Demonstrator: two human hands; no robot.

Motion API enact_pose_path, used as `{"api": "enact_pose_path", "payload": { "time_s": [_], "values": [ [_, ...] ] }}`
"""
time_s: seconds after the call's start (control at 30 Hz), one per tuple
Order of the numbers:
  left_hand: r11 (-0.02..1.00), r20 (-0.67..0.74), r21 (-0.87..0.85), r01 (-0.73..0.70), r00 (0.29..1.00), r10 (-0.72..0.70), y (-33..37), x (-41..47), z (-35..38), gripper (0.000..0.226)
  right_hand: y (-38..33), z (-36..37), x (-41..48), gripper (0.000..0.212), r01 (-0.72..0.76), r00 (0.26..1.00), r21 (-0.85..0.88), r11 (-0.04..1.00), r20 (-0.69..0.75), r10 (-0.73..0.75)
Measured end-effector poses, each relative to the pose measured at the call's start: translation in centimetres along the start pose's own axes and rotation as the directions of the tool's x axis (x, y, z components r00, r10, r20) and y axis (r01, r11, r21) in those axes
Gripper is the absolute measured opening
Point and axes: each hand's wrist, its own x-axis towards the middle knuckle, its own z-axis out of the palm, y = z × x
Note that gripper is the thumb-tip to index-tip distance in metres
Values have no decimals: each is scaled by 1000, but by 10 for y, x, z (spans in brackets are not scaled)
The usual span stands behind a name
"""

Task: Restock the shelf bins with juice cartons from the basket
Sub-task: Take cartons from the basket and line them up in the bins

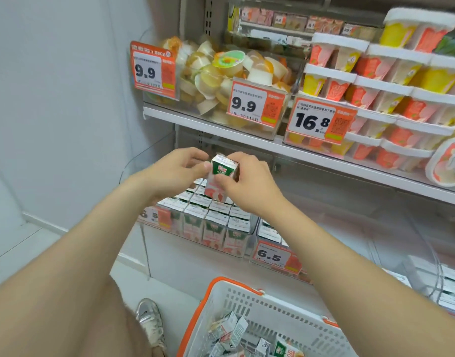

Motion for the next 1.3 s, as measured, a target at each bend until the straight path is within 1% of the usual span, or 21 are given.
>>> {"api": "enact_pose_path", "payload": {
  "time_s": [0.03, 0.1, 0.13, 0.17, 0.23, 0.33, 0.4, 0.47, 0.57, 0.63, 0.7, 0.8, 0.87, 0.9, 1.0, 1.07, 1.1, 1.13, 1.2, 1.23, 1.3],
  "values": [
    [988, -18, 148, 43, 999, -41, -11, 3, -10, 40, -2, 10, 6, 25, -36, 999, 15, 999, -31, 37],
    [879, -36, 459, 132, 991, -129, -35, 8, -26, 50, -4, 31, 20, 34, -53, 994, 8, 999, -91, 54],
    [815, -36, 558, 157, 986, -165, -47, 10, -31, 55, -3, 42, 30, 35, -38, 994, -13, 999, -106, 37],
    [770, -31, 615, 169, 981, -191, -58, 11, -34, 58, -2, 53, 40, 35, -18, 993, -39, 999, -116, 14],
    [750, -23, 638, 174, 978, -207, -76, 14, -37, 65, 0, 76, 62, 36, 3, 991, -70, 998, -133, -13],
    [734, 28, 655, 181, 964, -263, -93, 18, -34, 90, -2, 110, 94, 39, -11, 988, -47, 999, -157, 4],
    [706, 48, 680, 198, 949, -312, -100, 18, -31, 90, -2, 132, 114, 41, -54, 990, -11, 998, -129, 52],
    [721, 62, 662, 205, 943, -326, -103, 20, -32, 88, 0, 150, 134, 41, -104, 992, -5, 995, -67, 103],
    [716, 72, 669, 200, 941, -330, -102, 21, -32, 90, 5, 171, 160, 40, -93, 992, -7, 996, 87, 93],
    [696, 74, 689, 202, 936, -344, -101, 24, -29, 89, 8, 176, 171, 35, -81, 976, -13, 997, 201, 82],
    [680, 70, 703, 208, 931, -357, -99, 26, -27, 90, 9, 175, 176, 35, -90, 950, -28, 996, 298, 94],
    [650, 64, 729, 213, 925, -374, -95, 26, -26, 93, 9, 170, 175, 37, -78, 931, -65, 995, 353, 96],
    [625, 54, 748, 222, 919, -391, -91, 25, -27, 93, 7, 163, 168, 41, -66, 939, -76, 995, 333, 88],
    [620, 50, 751, 227, 917, -396, -88, 24, -27, 92, 6, 158, 163, 43, -66, 954, -69, 995, 289, 84],
    [655, 42, 719, 233, 926, -376, -74, 13, -27, 75, -4, 137, 132, 39, -75, 995, 8, 997, 66, 74],
    [680, 38, 702, 213, 942, -334, -59, 1, -25, 66, -12, 120, 98, 33, -29, 999, 31, 999, -35, 30],
    [695, 33, 693, 191, 955, -295, -50, -7, -22, 61, -14, 112, 78, 30, 21, 997, 27, 999, -69, -20],
    [722, 27, 673, 160, 970, -241, -40, -17, -19, 53, -16, 103, 56, 27, 80, 992, 9, 997, -100, -79],
    [796, 40, 601, 73, 992, -121, -21, -37, -5, 25, -16, 87, 8, 20, 173, 975, -61, 983, -132, -180],
    [809, 80, 587, 19, 994, -81, -14, -48, 5, 13, -13, 80, -17, 17, 205, 966, -132, 970, -130, -222],
    [785, 233, 615, -75, 968, -90, -5, -70, 30, 10, -5, 69, -69, 15, 242, 953, -283, 928, -112, -282]
  ]
}}
